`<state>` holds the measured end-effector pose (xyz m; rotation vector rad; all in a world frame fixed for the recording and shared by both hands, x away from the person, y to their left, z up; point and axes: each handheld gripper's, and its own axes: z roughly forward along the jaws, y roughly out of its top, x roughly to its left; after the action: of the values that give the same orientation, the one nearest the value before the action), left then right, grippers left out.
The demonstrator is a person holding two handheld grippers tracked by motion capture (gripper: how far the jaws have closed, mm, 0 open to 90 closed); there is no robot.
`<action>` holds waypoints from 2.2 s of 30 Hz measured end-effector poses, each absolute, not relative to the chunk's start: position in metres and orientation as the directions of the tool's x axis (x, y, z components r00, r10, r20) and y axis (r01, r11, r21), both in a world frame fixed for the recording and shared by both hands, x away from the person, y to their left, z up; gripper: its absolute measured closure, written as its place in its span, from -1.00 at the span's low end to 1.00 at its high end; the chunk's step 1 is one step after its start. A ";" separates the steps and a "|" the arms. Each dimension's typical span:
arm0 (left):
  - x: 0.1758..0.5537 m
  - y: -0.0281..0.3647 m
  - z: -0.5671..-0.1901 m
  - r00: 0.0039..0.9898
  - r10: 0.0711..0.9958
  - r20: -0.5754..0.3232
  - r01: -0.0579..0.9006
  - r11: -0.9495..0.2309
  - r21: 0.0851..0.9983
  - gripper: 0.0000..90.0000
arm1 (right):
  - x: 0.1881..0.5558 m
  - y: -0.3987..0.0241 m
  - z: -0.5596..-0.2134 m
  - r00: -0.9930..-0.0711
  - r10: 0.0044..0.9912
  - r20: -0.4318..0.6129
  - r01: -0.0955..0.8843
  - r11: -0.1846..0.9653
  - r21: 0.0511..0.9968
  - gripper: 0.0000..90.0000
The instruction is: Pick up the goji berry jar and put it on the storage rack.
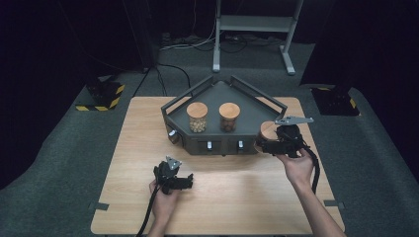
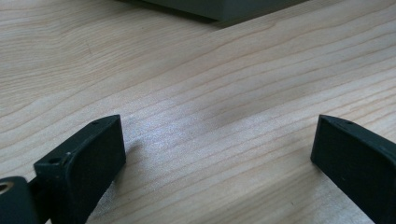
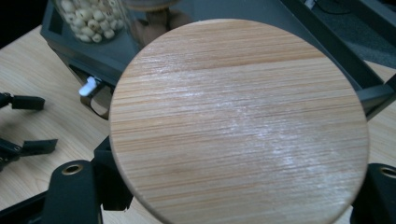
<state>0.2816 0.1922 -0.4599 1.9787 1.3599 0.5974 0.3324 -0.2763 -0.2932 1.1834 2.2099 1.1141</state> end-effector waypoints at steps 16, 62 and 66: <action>0.282 0.192 -0.460 0.358 0.934 0.006 0.635 -0.248 0.731 -0.94 | 0.347 -0.270 -0.274 -0.560 0.827 0.043 0.523 0.313 0.793 -0.43; 0.282 0.192 -0.460 0.357 0.934 0.005 0.634 -0.247 0.733 -0.94 | 0.402 -0.217 -0.265 -0.451 0.892 0.007 0.593 0.294 0.749 -0.43; 0.282 0.192 -0.460 0.358 0.934 0.005 0.635 -0.248 0.732 -0.94 | 0.405 -0.217 -0.269 -0.447 0.894 0.019 0.601 0.284 0.747 -0.43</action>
<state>0.2818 0.1923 -0.4599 1.9801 1.3581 0.5975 0.4054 -0.2168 -0.2692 1.3448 2.1543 0.9818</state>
